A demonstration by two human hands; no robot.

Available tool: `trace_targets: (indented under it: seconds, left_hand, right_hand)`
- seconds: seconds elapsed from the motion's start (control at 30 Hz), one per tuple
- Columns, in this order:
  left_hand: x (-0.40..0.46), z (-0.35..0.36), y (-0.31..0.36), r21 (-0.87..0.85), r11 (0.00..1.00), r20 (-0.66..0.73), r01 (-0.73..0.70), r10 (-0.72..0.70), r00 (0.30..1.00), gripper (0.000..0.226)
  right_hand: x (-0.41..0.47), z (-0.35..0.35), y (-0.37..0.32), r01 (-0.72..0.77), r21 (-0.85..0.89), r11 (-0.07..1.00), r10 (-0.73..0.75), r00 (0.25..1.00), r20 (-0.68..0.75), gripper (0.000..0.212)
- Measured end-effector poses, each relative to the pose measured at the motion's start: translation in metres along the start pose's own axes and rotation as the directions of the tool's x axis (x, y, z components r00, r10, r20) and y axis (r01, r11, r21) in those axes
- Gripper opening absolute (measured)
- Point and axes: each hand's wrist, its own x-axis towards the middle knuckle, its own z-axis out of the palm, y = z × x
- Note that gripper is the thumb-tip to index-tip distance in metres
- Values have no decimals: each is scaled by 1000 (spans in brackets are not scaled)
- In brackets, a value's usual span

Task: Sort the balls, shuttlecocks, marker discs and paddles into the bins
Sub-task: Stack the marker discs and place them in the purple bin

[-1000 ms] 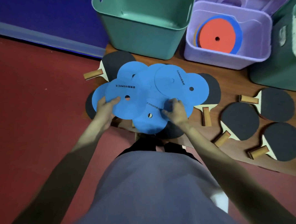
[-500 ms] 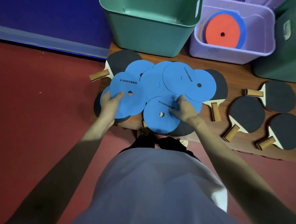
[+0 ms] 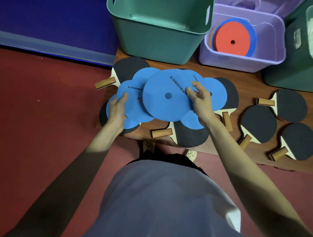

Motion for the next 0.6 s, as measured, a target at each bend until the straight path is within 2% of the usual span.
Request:
trace_targets:
  seconds: [0.1,0.23,0.37,0.47,0.53,0.6]
  left_hand:
    - [-5,3,3,-94,995,-7,36,-37,999,25]
    - [-6,-4,5,-209,975,26,76,-72,997,37]
    - [-6,-26,3,-158,987,-7,37,-38,999,18]
    - [-9,-41,-6,-91,996,32,-21,24,999,20]
    - [-10,-49,-9,-108,993,-32,-36,33,999,21]
    - [-7,-57,-14,-101,993,-109,-68,57,992,18]
  right_hand:
    - [2,23,7,-80,56,995,75,994,76,13]
    - [10,54,21,-88,-35,996,92,985,149,7]
    - [19,78,30,-27,-149,988,58,976,210,17]
    - [22,97,33,0,-192,981,55,958,283,27]
    - [27,109,35,33,-281,959,53,955,292,31]
    - [33,116,40,79,-452,889,58,958,281,36]
